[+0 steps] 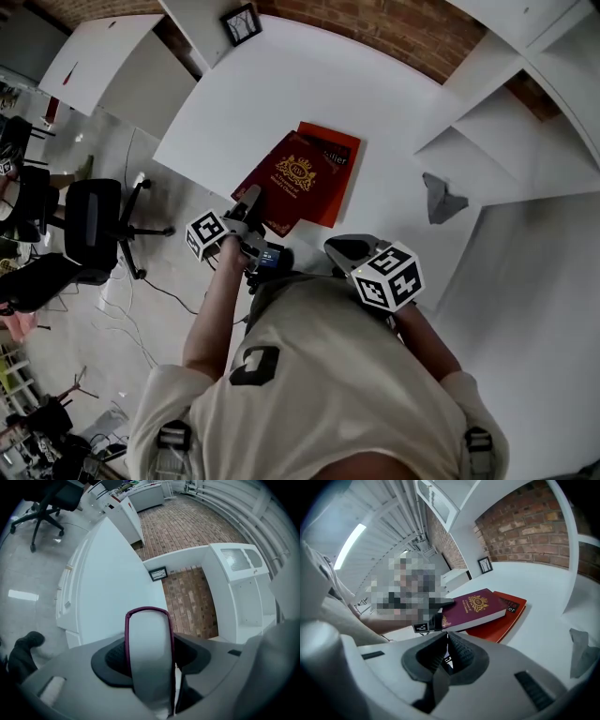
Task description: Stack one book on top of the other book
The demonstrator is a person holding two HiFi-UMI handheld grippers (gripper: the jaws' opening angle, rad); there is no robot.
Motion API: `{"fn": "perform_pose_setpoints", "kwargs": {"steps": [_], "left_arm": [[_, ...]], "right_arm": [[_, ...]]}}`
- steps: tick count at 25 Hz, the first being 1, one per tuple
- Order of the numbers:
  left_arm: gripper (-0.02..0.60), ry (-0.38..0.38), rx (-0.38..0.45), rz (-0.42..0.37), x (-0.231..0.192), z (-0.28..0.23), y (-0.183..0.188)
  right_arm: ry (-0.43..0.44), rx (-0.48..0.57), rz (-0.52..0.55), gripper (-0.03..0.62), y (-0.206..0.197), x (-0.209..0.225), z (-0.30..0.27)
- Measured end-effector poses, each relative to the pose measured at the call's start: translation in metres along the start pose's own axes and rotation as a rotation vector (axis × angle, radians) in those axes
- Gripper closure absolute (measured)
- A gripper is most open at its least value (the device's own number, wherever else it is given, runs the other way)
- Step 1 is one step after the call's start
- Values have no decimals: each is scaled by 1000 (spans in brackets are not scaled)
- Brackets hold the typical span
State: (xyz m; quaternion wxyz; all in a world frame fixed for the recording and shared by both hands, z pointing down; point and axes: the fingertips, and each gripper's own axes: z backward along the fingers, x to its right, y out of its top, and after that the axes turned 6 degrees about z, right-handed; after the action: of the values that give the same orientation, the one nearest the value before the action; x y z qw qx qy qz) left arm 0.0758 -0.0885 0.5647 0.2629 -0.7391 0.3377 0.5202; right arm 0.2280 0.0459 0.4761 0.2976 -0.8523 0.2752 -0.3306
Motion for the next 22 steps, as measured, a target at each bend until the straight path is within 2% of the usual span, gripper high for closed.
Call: {"fn": "perform_pose_setpoints", "kwargs": {"steps": [3,8,13,18,22], "left_arm": [[333,31,-55,-33,-7,0,-13],[296,94,-211,-85,-18,-1,-39],[253,104,-371,-99,-25,-4,-61],[221,126,-522,-201,-30,1,-76],[216,112,-620,-289,-30,7,-85]], "right_arm": [[4,4,-2,588,-2,1,1],[-7,7,-9,588,-2,-3,0],[-23,4,-10,588,-2,-6,-4],[-39,3,-19,588,-1,-13,-11],[-57,-2,-20,588,1,-18,-15]]}}
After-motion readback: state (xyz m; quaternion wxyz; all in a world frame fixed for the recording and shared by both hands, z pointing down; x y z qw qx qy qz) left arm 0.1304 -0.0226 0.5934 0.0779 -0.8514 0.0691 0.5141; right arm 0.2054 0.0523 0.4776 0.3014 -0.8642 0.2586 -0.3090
